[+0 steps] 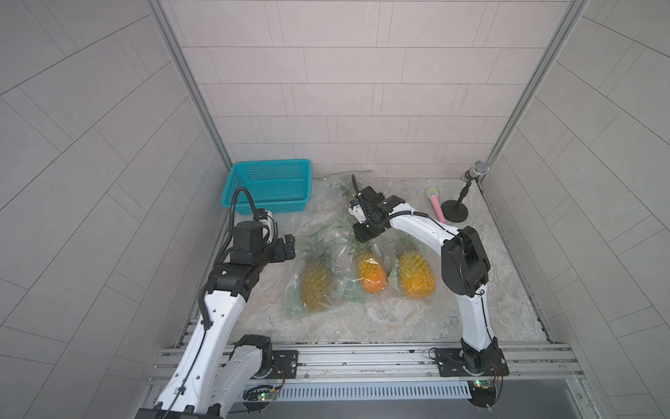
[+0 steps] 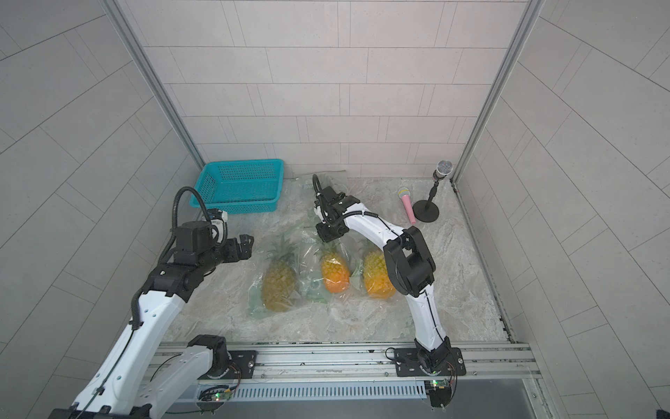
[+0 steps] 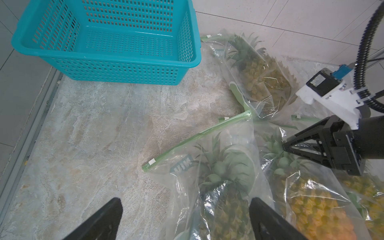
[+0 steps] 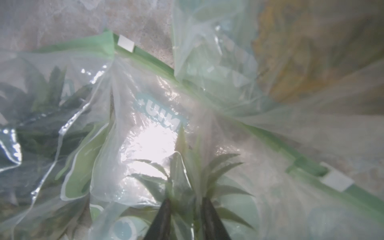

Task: Open the zip-top bag and take out the pineapple
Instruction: Adjust the zipper food storage bag at the center of the board.

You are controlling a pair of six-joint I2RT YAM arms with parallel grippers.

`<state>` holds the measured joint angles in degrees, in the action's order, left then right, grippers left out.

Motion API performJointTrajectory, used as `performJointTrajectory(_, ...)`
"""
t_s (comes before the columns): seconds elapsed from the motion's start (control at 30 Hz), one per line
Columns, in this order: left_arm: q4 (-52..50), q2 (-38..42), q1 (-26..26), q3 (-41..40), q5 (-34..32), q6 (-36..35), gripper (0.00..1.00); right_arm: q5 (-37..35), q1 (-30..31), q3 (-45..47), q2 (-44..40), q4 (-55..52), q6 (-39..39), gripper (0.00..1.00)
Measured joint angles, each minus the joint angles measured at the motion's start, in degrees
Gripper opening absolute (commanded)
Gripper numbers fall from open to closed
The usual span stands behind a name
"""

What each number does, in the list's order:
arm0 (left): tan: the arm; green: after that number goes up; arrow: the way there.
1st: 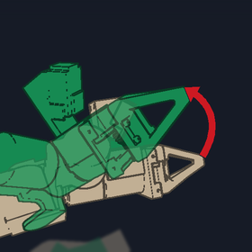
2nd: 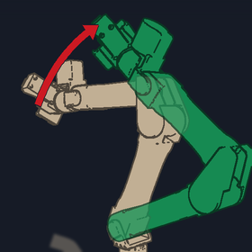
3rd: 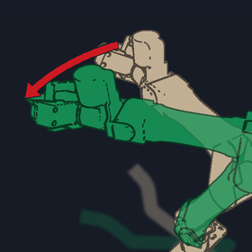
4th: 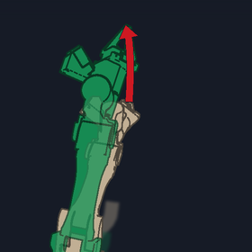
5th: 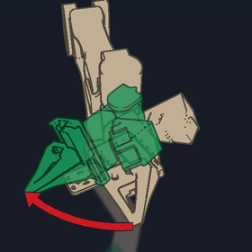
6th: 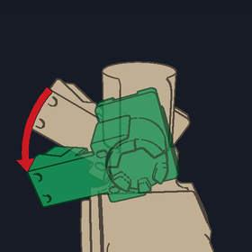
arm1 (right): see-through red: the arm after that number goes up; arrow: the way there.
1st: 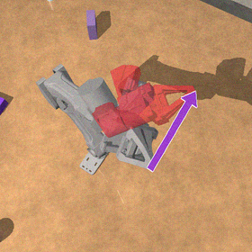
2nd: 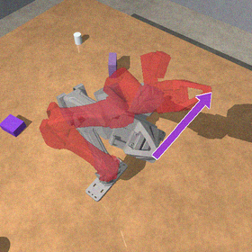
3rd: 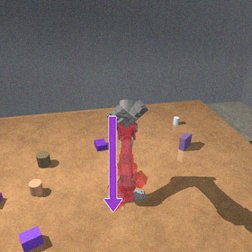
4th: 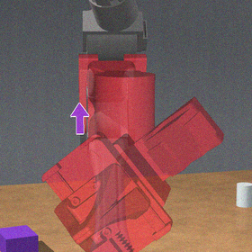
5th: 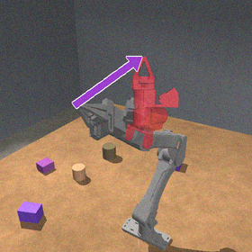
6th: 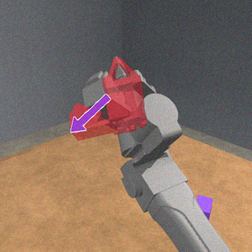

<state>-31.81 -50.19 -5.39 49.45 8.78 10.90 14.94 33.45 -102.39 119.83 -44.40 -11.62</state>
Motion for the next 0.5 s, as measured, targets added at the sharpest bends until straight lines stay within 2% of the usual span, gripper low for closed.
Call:
performJointTrajectory(0.03,-0.02,-0.09,0.00,0.00,0.20,0.04,1.00,0.09,0.00,0.20,-0.22,0.46,-0.17,0.01)
performJointTrajectory(0.2,0.00,-0.83,0.00,0.00,1.40,0.37,1.00,-0.44,0.00,5.79,-5.14,4.48,-1.18,0.00)
performJointTrajectory(0.5,-0.11,-5.25,-2.14,1.60,7.74,2.62,0.97,-3.04,-0.17,26.84,-26.23,21.46,-3.54,0.00)
